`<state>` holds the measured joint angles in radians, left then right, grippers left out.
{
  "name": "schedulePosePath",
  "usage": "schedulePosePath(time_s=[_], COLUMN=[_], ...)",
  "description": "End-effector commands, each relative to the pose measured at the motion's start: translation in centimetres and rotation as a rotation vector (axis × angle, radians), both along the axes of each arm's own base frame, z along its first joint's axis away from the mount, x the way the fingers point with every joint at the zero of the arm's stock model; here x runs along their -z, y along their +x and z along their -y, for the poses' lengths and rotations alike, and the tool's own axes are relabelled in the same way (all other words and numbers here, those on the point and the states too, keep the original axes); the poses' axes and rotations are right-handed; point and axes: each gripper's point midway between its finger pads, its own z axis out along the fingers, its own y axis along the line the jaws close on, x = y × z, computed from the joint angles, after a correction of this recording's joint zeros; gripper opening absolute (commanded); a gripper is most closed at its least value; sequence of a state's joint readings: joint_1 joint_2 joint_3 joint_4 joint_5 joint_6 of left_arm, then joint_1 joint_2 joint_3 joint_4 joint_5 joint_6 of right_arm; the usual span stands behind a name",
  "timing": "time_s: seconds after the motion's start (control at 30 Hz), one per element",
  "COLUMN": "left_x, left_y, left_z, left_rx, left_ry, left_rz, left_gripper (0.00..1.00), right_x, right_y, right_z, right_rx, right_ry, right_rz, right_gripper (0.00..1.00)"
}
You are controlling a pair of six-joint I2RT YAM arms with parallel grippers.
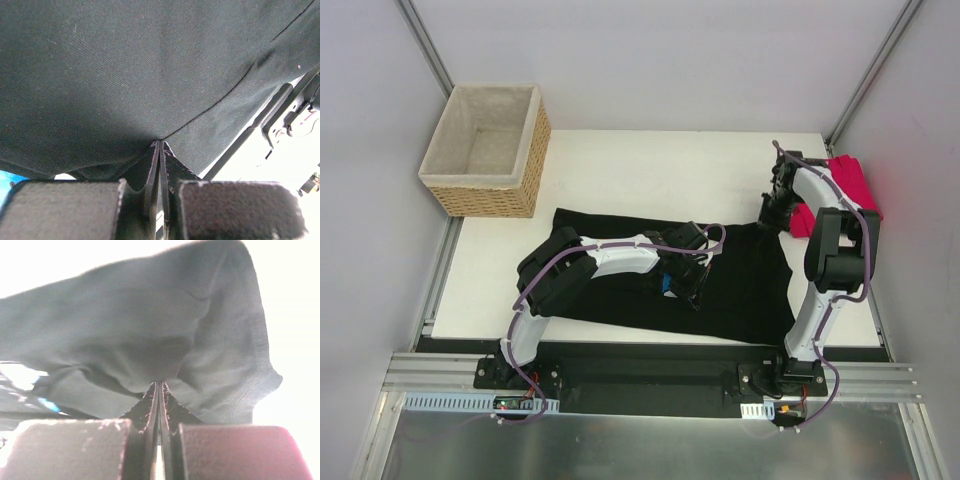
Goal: Fold and stack the t-shirts
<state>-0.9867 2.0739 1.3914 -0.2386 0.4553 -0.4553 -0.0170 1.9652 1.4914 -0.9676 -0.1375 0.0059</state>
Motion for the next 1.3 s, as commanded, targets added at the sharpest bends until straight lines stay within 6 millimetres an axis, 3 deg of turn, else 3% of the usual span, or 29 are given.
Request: schedulePosePath(time_s=[0.0,0.33,0.5,0.9,1.07,1.13,1.2,1.27], left_x=[1.6,1.5,1.7,1.9,2.1,2.2,2.3,2.3], left_y=[0.1,-0.1,-0.1,-0.2,-0.2,-0.3,-0.3,-0.3], left_z=[-1.7,-1.8,-1.9,-1.9,-1.9,-2.0,-2.0,-2.0], left_rx=[0.01,0.014,0.012,0.013,0.014,0.015,0.016,0.016], left_ry=[0.065,0.066,0.071,0.078,0.084,0.087,0.09,0.092], left_rz=[0.023,0.021,0.016,0.004,-0.001,-0.001,-0.005,-0.004], left_gripper=[0.0,0.0,0.0,0.0,0.0,0.0,0.0,0.0], right_x=[-5.0,-3.9,-3.6,-5.8,-6.7,-5.9,-6.5,-7.5], right_y=[2.2,5.7,9.2,17.3,20.6,21.5,22.8,23.6], right_z=[0.5,0.7,1.0,2.8,1.5,0.9,0.3,-0.3], right_rx=[0.003,0.04,0.084,0.229,0.241,0.24,0.221,0.204], right_ry=[-0.026,-0.023,0.007,0.109,0.244,0.289,0.343,0.385], right_rz=[0.125,0.142,0.214,0.461,0.541,0.533,0.582,0.639], right_gripper=[0.01,0.01,0.01,0.01,0.01,0.01,0.01,0.07])
